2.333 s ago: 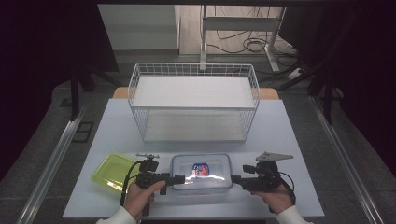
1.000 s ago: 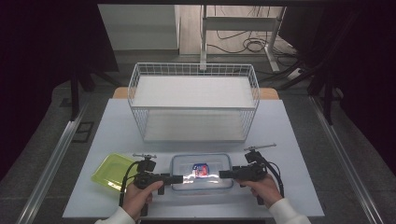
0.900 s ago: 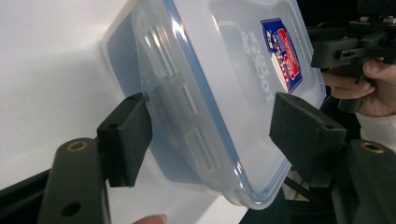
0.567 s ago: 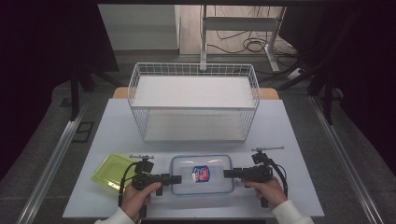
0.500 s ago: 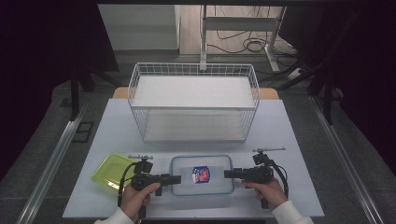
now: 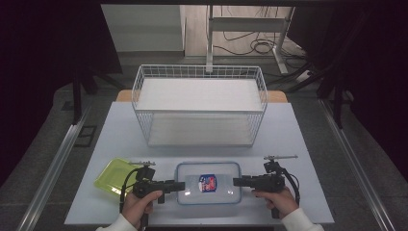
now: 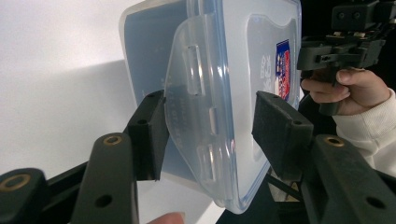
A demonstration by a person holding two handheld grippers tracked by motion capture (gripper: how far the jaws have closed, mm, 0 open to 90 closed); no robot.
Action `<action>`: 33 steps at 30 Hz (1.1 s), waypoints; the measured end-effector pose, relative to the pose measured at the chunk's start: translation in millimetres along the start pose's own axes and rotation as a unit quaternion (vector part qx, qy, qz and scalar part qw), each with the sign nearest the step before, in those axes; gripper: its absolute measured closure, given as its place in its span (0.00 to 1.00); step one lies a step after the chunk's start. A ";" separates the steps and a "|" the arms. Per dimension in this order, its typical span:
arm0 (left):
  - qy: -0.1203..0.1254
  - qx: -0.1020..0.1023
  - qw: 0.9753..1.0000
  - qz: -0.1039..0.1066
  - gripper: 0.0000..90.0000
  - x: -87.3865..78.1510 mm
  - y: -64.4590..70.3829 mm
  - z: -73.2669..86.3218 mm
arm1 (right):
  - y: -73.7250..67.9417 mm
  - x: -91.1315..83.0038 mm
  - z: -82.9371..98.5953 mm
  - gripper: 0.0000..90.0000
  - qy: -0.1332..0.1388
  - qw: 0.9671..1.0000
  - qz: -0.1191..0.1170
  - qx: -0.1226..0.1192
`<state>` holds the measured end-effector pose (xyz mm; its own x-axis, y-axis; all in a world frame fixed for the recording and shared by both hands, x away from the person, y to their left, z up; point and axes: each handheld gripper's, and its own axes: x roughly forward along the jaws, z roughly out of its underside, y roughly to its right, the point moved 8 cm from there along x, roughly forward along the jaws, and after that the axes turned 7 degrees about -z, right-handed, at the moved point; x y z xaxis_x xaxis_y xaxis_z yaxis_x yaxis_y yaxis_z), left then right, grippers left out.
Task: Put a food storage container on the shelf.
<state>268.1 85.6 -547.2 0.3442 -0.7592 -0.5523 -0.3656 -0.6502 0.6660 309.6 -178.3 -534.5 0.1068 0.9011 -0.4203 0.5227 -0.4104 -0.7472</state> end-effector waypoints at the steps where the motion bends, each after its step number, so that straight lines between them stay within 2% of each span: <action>1: 0.001 0.004 1.000 0.000 0.55 -0.8 0.3 0.0 | -0.2 -0.5 0.3 0.58 0.001 1.000 -0.002 0.001; 19: 0.004 0.007 1.000 -0.007 0.56 -6.9 4.2 -1.7 | -4.2 -1.0 -0.9 0.61 0.012 1.000 -0.015 0.006; 28: 0.014 0.020 1.000 -0.004 0.57 -17.6 14.6 -12.5 | -16.3 -7.6 -11.1 0.61 0.023 1.000 -0.020 -0.006; 33: 0.018 0.024 1.000 0.000 0.57 -25.5 21.4 -24.9 | -24.1 -11.6 -20.9 0.61 0.025 0.999 -0.020 -0.012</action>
<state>273.0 91.7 -506.4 0.3757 -0.7577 -0.5336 -0.4059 -0.6522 0.6403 313.5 -175.9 -500.8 0.1275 0.9230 -0.3630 0.5468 -0.3707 -0.7507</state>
